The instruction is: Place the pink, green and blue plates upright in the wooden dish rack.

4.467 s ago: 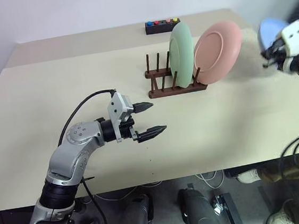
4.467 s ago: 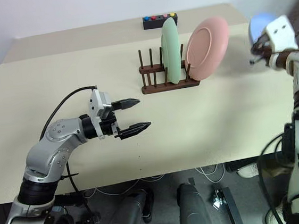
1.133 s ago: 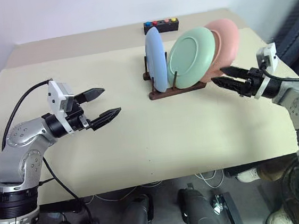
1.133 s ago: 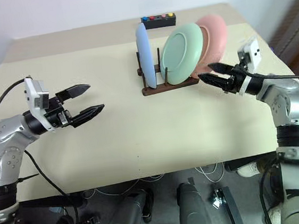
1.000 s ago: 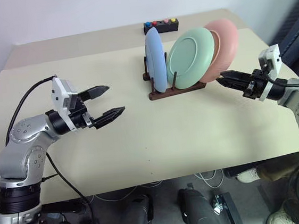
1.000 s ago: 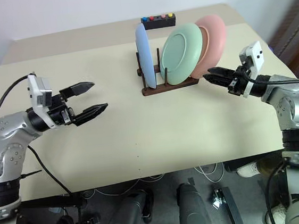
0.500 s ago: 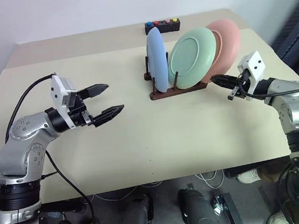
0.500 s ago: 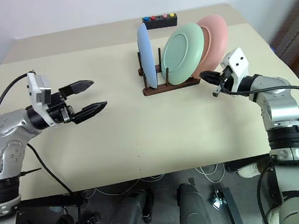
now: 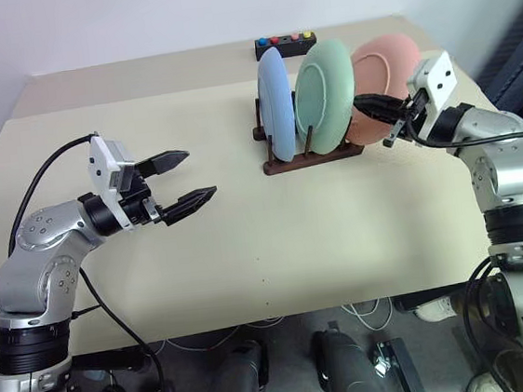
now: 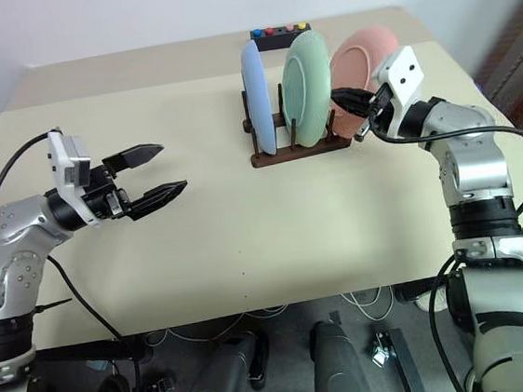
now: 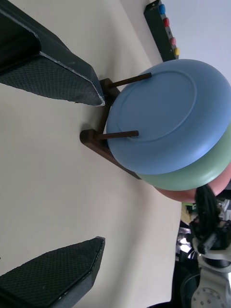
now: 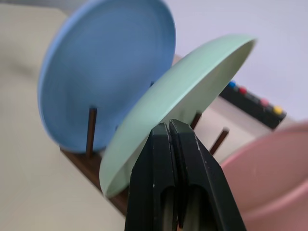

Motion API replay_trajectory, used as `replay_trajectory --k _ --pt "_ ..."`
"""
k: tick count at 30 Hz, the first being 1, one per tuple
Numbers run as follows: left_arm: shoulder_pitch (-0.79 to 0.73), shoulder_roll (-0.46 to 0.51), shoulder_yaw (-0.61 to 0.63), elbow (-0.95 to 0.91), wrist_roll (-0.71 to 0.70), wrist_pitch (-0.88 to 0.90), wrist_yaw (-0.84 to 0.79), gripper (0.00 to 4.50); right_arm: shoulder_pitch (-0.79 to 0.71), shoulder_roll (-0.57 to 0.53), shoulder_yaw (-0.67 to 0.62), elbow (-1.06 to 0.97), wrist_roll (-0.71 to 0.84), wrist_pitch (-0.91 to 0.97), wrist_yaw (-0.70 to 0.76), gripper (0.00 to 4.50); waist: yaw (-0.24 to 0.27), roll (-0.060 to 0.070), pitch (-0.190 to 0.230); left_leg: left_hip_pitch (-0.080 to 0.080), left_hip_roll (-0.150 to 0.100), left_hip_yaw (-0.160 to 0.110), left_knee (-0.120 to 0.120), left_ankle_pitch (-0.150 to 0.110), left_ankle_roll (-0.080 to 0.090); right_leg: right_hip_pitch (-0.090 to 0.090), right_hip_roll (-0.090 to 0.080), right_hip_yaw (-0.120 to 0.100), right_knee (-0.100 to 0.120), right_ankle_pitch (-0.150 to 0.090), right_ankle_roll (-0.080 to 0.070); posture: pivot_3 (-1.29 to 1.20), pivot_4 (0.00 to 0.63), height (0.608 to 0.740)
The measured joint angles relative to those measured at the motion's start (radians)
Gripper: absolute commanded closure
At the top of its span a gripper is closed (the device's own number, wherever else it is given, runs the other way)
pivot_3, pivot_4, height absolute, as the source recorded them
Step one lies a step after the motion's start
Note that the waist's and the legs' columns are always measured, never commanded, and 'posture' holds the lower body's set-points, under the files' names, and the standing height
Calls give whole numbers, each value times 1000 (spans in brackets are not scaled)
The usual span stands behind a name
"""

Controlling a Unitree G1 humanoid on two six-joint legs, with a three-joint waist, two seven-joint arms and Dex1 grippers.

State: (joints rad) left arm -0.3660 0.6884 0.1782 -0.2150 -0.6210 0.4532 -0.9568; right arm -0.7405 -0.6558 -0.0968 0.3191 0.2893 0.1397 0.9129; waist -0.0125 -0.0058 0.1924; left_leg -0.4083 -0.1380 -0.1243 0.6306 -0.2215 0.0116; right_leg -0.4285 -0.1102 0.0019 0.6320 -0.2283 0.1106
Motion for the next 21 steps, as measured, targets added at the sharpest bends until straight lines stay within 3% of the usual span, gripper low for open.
replay_trajectory --k 7,15,21 --pt "0 0 0 0 0 0 2 0 -29 3 -10 20 6 -4 -42 4480 0 0 0 0 0 0 0 0 0 0 0 0 0 0 0 0 150 740" --pt "0 0 0 -1 0 0 4 0 -152 11 -157 149 50 -51 -180 4480 0 0 0 0 0 0 0 0 0 0 0 0 0 0 0 0 150 740" --pt "0 0 0 -2 0 0 5 0 -205 -70 -142 411 -125 -213 -373 4480 -1 0 0 0 0 1 0 0 0 0 0 0 0 0 0 0 150 740"
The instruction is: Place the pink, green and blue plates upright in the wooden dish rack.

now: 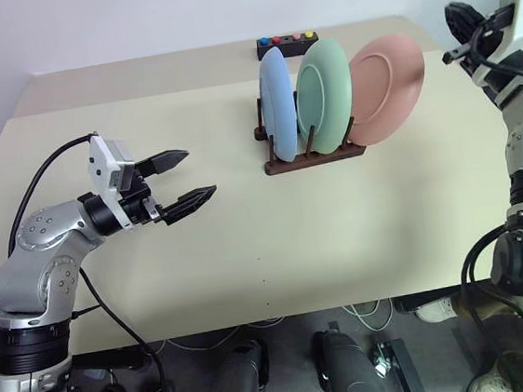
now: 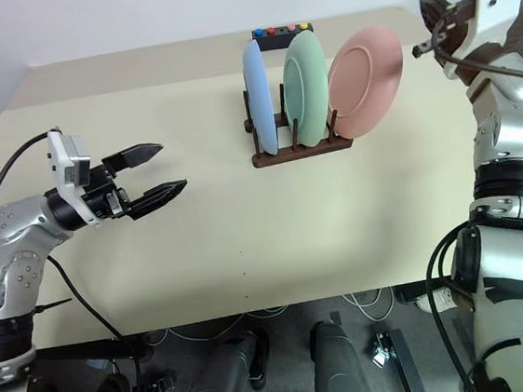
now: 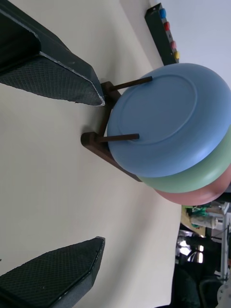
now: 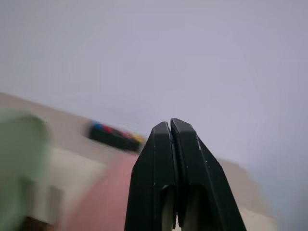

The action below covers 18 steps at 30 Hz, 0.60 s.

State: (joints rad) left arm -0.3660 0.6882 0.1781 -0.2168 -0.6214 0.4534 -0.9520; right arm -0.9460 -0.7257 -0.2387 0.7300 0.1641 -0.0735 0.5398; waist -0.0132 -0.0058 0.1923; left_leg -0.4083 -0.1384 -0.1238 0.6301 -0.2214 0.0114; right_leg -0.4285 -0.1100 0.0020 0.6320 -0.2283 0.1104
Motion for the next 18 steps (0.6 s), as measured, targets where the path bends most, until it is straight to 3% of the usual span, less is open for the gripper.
replay_trajectory --k 6,18 --pt "0 0 0 0 0 0 0 0 21 -6 114 99 -150 -64 -41 4480 -9 0 0 0 2 2 -1 3 -5 -1 3 2 1 0 0 0 150 740" --pt "1 0 0 0 0 0 0 0 27 41 104 41 -59 -62 92 4480 -4 0 0 0 5 6 0 3 -5 -2 7 9 0 1 -1 0 150 740"
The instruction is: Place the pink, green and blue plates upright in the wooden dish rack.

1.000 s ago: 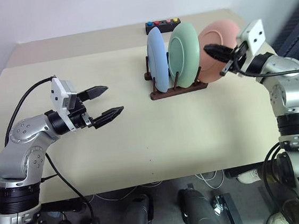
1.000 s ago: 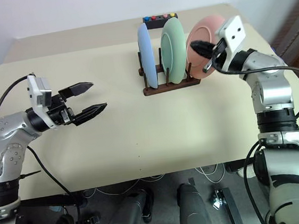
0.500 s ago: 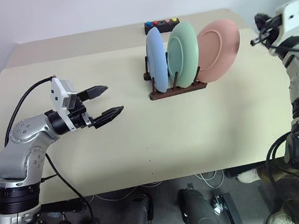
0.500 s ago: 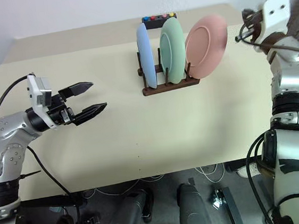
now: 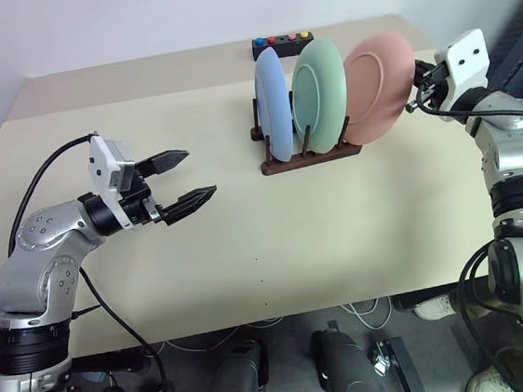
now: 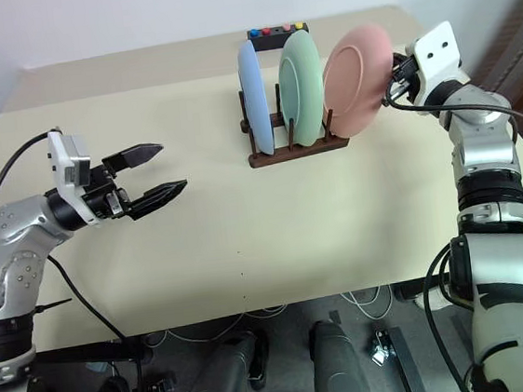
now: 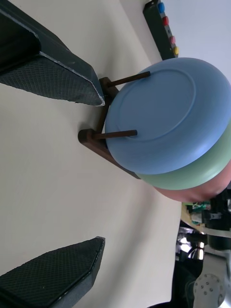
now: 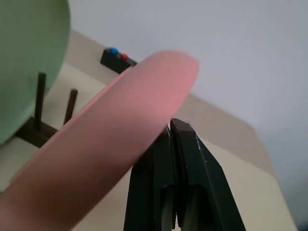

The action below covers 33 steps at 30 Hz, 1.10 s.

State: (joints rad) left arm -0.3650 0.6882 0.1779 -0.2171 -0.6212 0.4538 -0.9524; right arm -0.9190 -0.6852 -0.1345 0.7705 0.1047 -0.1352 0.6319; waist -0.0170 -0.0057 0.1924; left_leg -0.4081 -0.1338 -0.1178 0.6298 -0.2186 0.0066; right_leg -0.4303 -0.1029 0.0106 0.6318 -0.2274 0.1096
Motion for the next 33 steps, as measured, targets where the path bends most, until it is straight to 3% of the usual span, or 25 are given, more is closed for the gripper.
replay_trajectory --k 22,29,33 --pt "2 0 0 0 0 0 -1 0 -13 4 -17 -70 36 -6 13 4480 0 0 0 0 2 3 0 0 0 -1 1 2 0 1 -1 0 150 740" --pt "1 0 -1 0 0 0 -2 0 -5 44 -51 -314 230 153 142 4480 1 0 0 0 4 3 0 -2 4 -2 3 3 0 2 -1 0 150 740" --pt "1 0 -1 0 0 0 -3 0 73 50 -47 -456 305 258 209 4480 7 0 0 0 4 3 1 -3 5 -1 3 3 -1 3 -1 0 150 740"
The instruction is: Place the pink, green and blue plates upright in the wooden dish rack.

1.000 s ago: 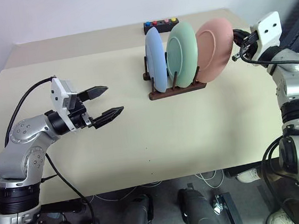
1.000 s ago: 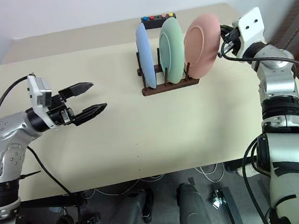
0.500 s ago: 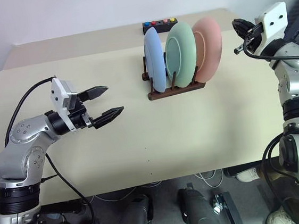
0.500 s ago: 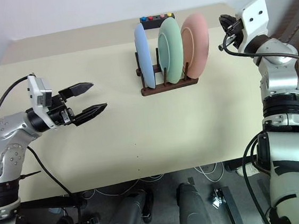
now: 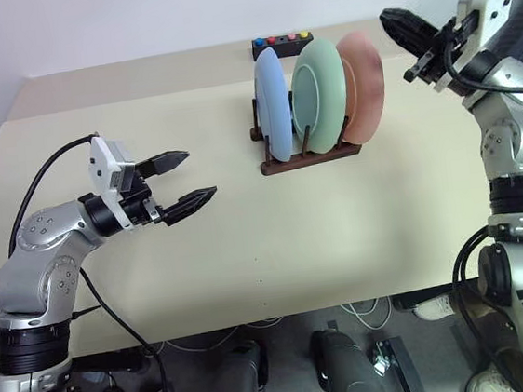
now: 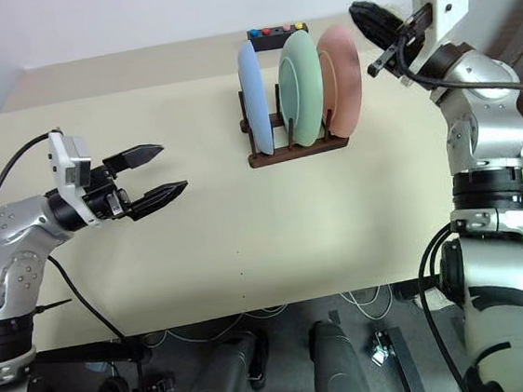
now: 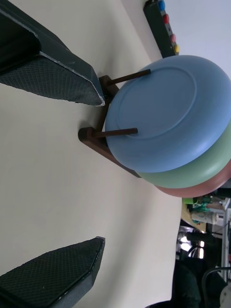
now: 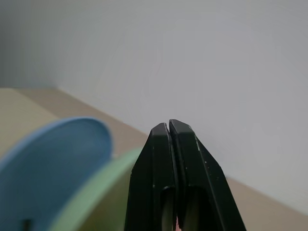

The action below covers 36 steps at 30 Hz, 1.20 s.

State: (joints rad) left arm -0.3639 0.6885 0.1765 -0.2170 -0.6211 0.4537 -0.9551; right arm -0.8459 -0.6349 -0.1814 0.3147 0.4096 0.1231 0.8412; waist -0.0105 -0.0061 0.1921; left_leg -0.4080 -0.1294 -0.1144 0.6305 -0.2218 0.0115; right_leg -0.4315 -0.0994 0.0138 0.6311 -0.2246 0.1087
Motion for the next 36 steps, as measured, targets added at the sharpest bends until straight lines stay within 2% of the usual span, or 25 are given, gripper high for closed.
replay_trajectory --k 3,7,16,23,36 --pt "0 0 0 0 0 0 0 0 46 -1 37 -44 -14 22 25 4480 -2 0 0 0 0 0 0 0 0 0 0 0 0 0 0 0 150 740" --pt "-4 -1 1 0 -2 1 3 0 63 -14 82 -43 -119 -75 28 4480 -4 0 0 0 0 1 0 0 0 -1 0 0 0 0 0 0 150 740" --pt "-4 0 1 0 -2 1 3 0 62 -16 118 -6 -243 -234 23 4480 -3 0 0 0 1 2 0 0 0 -1 1 1 0 1 0 0 150 740" --pt "-5 0 1 0 -2 2 7 0 62 -18 139 47 -307 -289 9 4480 -3 0 0 0 1 2 0 0 0 -1 1 1 0 1 0 0 150 740" --pt "-5 1 4 -28 -11 22 17 0 61 -18 153 92 -331 -344 1 4480 -4 0 0 0 1 2 0 0 -1 -1 1 1 0 1 -1 0 150 740"
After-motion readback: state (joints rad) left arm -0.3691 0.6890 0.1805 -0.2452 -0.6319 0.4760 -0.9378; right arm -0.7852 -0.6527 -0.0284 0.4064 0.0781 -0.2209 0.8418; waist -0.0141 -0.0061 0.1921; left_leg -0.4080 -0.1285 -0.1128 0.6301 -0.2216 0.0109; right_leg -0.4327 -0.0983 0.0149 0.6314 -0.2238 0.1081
